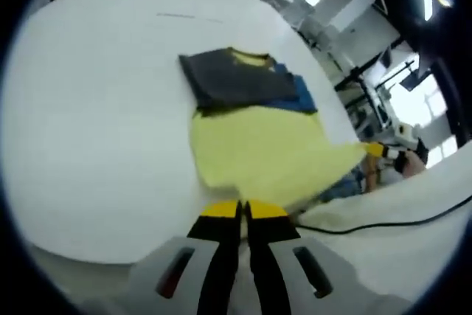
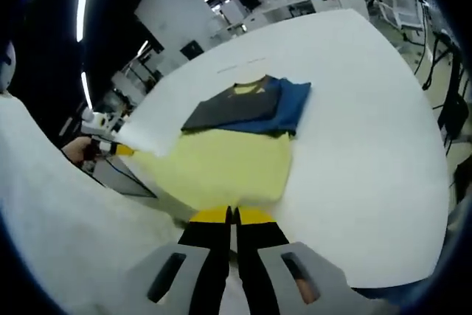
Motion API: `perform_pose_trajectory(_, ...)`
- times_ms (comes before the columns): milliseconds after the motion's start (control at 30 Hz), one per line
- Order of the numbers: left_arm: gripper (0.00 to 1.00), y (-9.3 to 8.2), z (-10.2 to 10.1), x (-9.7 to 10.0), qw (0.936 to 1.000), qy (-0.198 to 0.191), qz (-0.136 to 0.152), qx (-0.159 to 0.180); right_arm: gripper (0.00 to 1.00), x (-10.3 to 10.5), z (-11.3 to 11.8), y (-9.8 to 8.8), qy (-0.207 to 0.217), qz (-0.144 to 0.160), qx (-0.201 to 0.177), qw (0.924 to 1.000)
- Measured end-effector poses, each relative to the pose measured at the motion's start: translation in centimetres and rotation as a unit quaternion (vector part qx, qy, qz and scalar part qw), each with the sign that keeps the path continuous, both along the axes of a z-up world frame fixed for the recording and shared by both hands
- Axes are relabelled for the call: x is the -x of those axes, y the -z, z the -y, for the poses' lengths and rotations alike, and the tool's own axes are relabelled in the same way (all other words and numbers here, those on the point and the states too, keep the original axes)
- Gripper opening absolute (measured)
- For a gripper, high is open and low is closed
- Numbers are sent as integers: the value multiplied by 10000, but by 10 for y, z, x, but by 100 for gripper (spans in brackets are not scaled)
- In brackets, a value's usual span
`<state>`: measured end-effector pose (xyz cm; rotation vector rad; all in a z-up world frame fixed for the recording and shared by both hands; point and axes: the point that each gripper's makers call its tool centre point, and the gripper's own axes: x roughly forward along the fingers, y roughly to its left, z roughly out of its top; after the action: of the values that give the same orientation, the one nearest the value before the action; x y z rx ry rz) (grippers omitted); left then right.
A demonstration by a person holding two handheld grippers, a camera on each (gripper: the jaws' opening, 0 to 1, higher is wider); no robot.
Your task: Fold the garment on the visible template until the final outline fits inside the template.
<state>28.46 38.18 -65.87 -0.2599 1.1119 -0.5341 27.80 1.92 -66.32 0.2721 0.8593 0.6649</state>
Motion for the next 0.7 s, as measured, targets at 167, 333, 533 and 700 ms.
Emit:
perform_pose_trajectory(167,0,-3,1,-9,9999,-68,54,49,3,-13,2,-3,21,93,-5,10000)
perform_pose_trajectory(333,0,-8,3,-20,9995,-199,187,159,3,-24,3,-6,31,171,17,9998)
perform_pose_trajectory(533,0,-16,3,-38,9979,-401,312,398,3,-45,6,-13,262,390,16,9989)
perform_pose_trajectory(700,0,-18,3,-53,9977,-382,461,323,3,-58,4,-15,321,507,51,9982)
